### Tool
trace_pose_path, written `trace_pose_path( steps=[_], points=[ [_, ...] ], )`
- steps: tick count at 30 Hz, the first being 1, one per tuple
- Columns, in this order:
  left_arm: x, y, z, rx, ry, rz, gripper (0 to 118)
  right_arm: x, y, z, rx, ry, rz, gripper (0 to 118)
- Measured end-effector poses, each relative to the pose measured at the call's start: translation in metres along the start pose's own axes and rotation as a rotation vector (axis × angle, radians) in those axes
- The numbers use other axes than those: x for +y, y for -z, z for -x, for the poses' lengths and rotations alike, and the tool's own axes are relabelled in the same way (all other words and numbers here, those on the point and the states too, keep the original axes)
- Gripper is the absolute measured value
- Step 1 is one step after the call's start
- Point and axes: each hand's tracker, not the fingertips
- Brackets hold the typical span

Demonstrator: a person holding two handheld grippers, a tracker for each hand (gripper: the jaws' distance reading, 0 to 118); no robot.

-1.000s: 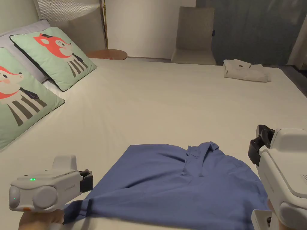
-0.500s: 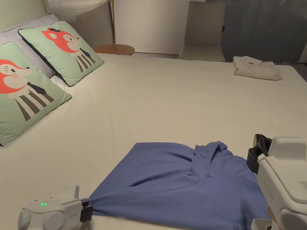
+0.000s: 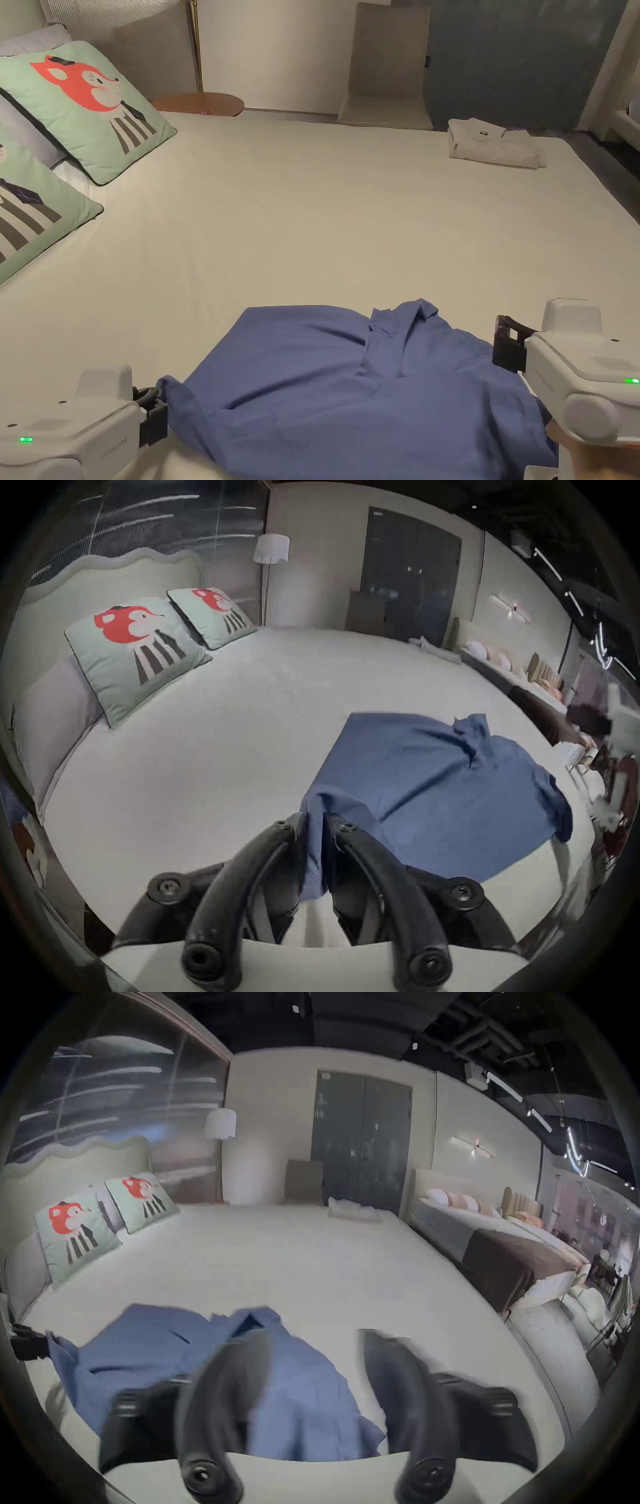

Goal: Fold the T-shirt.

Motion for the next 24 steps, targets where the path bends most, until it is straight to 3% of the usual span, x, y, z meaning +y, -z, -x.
trace_pose_path(
  steps=[2,3,10,12,16,18,19,21,24],
  points=[
    [0.006,0.002,0.000,-0.011,-0.006,-0.001,7,0.000,0.031,-0.010,0.008,0.006,0.104,102],
    [0.009,0.002,-0.003,-0.007,-0.009,-0.004,7,-0.001,0.045,-0.013,0.008,0.007,0.141,107],
    [0.013,0.013,0.003,-0.013,-0.041,0.014,7,-0.003,0.125,-0.014,0.038,-0.026,0.318,103],
    [0.013,0.018,0.004,-0.008,-0.043,0.027,7,-0.003,0.140,-0.007,0.050,-0.056,0.351,97],
    [0.011,0.026,0.007,0.000,-0.050,0.043,7,-0.011,0.174,-0.002,0.113,-0.007,0.426,83],
    [0.011,0.028,0.007,0.000,-0.054,0.048,7,-0.017,0.179,0.000,0.116,-0.019,0.440,45],
    [0.011,0.031,0.010,0.000,-0.057,0.050,7,-0.019,0.177,0.001,0.113,-0.026,0.429,39],
    [0.012,0.034,0.011,0.000,-0.057,0.052,7,-0.017,0.167,0.002,0.098,-0.070,0.384,6],
    [0.013,0.036,0.012,0.000,-0.050,0.052,7,-0.009,0.148,-0.001,0.095,-0.059,0.325,6]
  ],
)
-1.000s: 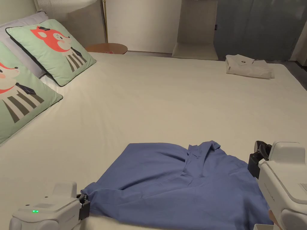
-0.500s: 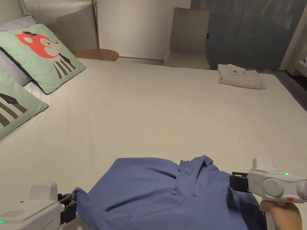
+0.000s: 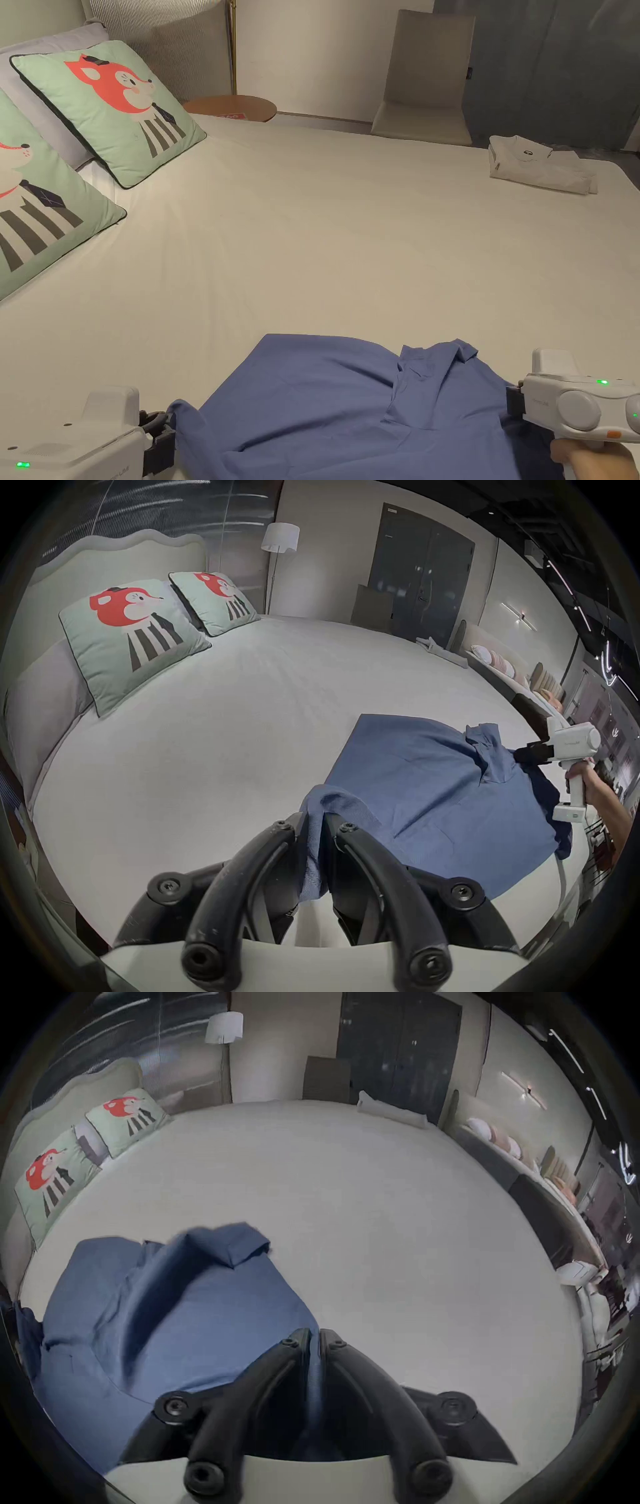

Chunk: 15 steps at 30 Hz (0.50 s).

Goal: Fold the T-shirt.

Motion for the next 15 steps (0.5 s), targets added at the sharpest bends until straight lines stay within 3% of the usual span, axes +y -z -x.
trace_pose_path(
  steps=[7,15],
  points=[
    [0.018,-0.008,-0.003,-0.021,-0.017,-0.055,7,0.016,-0.069,-0.003,-0.038,-0.059,-0.187,6],
    [0.102,-0.014,-0.020,-0.053,0.006,-0.192,7,0.060,-0.143,-0.038,-0.095,0.022,-0.432,5]
  ],
)
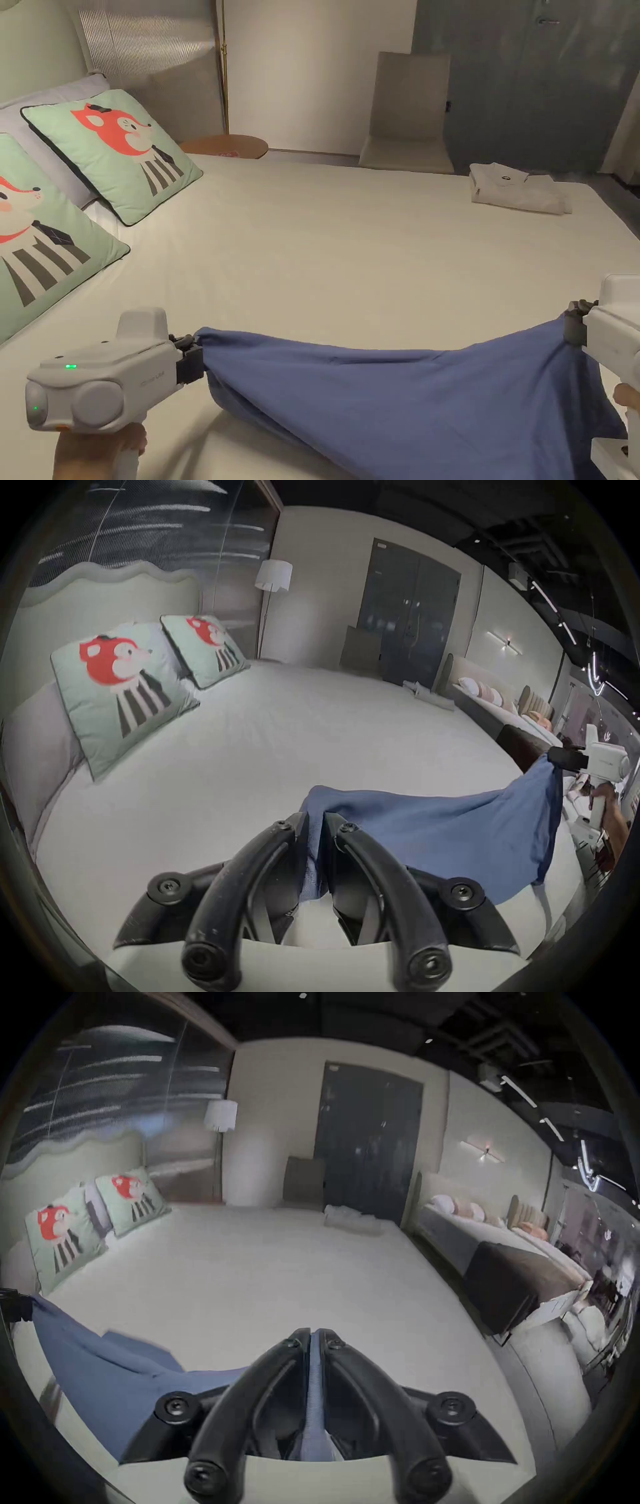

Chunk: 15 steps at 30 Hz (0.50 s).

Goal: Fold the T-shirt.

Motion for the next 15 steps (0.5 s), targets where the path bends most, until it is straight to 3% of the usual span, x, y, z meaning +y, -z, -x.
trace_pose_path(
  steps=[5,10,15],
  points=[
    [0.075,0.018,-0.017,0.034,0.092,-0.108,7,0.047,-0.011,-0.025,-0.026,0.047,-0.156,5],
    [0.150,0.036,-0.038,0.012,0.070,-0.172,7,0.097,-0.009,-0.042,-0.042,0.087,-0.258,5],
    [0.215,0.056,-0.062,0.039,0.090,-0.246,7,0.146,0.009,-0.053,-0.069,0.065,-0.298,5]
  ],
)
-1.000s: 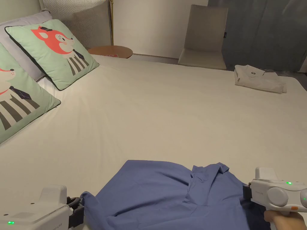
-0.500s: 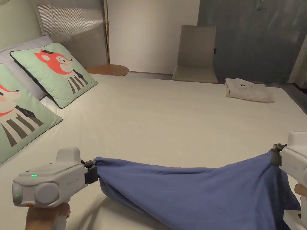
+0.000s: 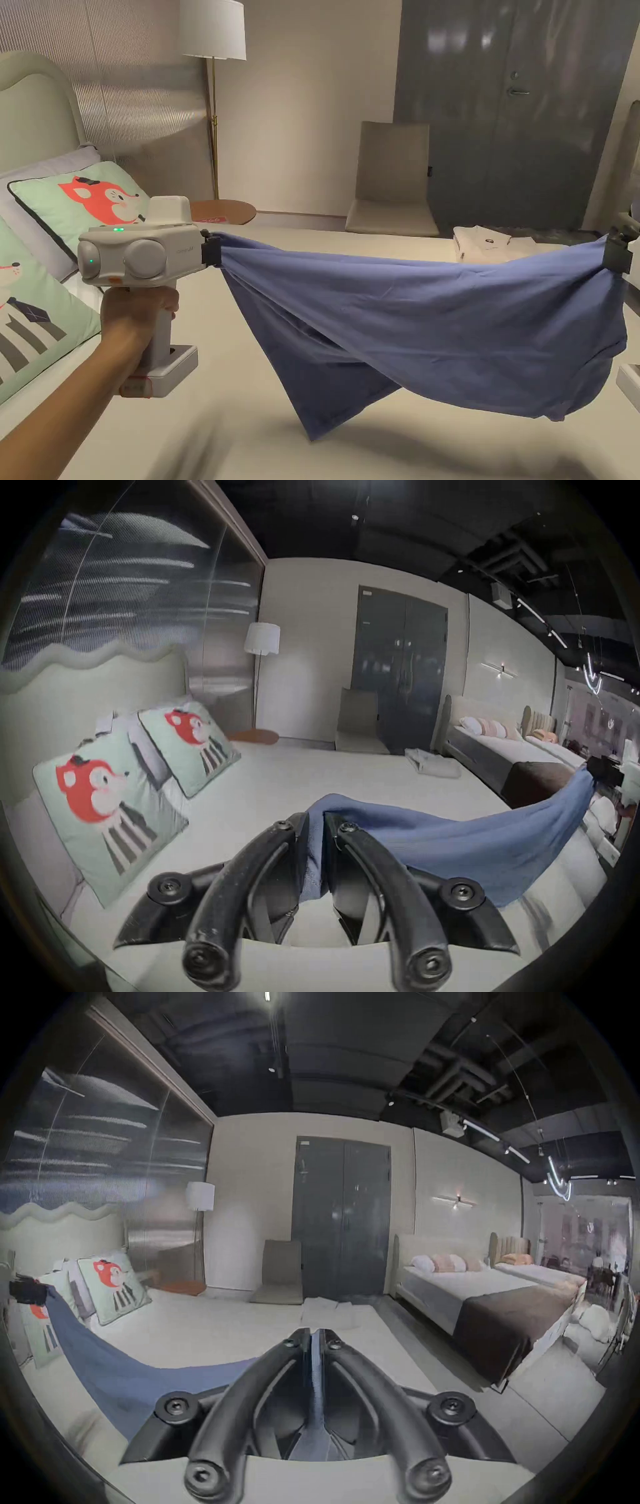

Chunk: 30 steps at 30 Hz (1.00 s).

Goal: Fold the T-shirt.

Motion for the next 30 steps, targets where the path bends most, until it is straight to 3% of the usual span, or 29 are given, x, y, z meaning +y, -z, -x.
trace_pose_path(
  steps=[7,13,22,30],
  points=[
    [0.066,0.050,-0.016,0.059,0.042,-0.086,7,0.037,0.047,-0.005,0.002,0.007,-0.045,5],
    [0.063,0.077,-0.019,0.085,0.073,-0.136,7,0.023,0.077,0.004,-0.003,0.044,-0.057,5],
    [-0.055,0.100,0.013,0.095,0.055,0.042,7,-0.087,0.093,0.018,0.035,0.052,0.157,5],
    [-0.217,0.046,0.046,0.110,0.006,0.295,7,-0.221,0.032,0.023,0.061,0.054,0.407,5]
  ],
)
